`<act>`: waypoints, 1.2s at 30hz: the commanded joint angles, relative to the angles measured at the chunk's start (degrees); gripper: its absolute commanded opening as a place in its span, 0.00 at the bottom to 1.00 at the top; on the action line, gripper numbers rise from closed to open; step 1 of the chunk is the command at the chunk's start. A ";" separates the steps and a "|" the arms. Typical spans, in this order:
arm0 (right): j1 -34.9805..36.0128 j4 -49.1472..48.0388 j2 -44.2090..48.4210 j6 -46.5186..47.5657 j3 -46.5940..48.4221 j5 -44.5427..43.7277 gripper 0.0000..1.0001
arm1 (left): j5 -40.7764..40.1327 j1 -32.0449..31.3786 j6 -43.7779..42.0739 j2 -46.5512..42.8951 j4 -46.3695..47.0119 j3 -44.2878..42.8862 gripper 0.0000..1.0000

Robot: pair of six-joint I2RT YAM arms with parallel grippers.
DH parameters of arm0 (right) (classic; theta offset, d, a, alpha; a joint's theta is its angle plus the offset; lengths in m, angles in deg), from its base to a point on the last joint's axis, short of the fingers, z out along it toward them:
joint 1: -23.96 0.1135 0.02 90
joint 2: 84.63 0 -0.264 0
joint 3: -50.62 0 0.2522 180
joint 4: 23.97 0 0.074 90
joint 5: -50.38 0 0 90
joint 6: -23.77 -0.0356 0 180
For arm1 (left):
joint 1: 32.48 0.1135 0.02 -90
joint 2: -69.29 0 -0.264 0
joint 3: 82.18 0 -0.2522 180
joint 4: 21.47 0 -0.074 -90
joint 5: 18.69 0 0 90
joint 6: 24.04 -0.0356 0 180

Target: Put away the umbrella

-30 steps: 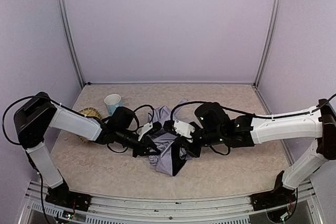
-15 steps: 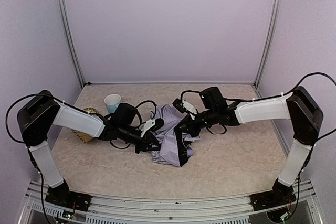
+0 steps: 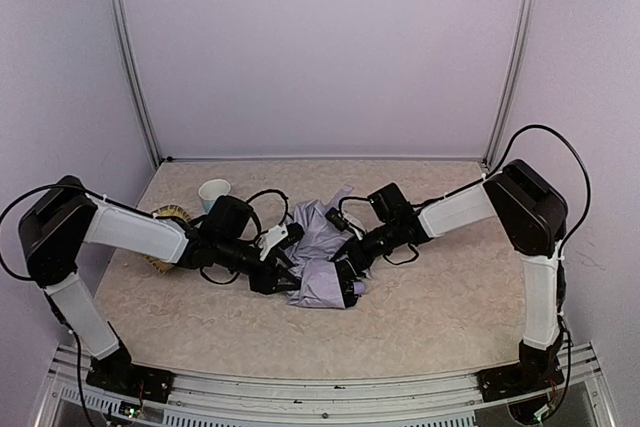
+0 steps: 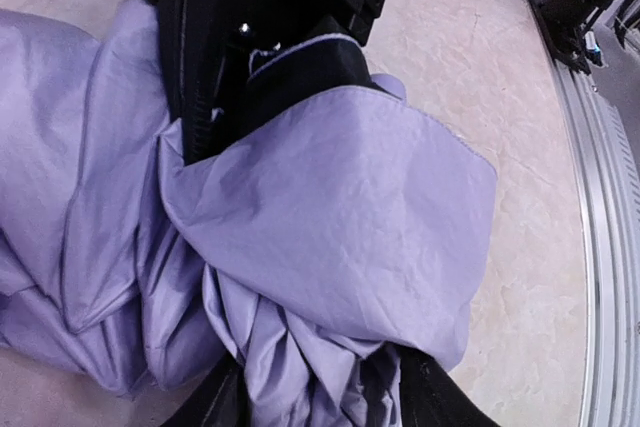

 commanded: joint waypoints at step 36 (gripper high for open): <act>-4.68 -5.92 8.18 -14.09 -8.45 6.25 0.47 | -0.09 0.67 -9.68 10.95 -12.96 -9.37 0.28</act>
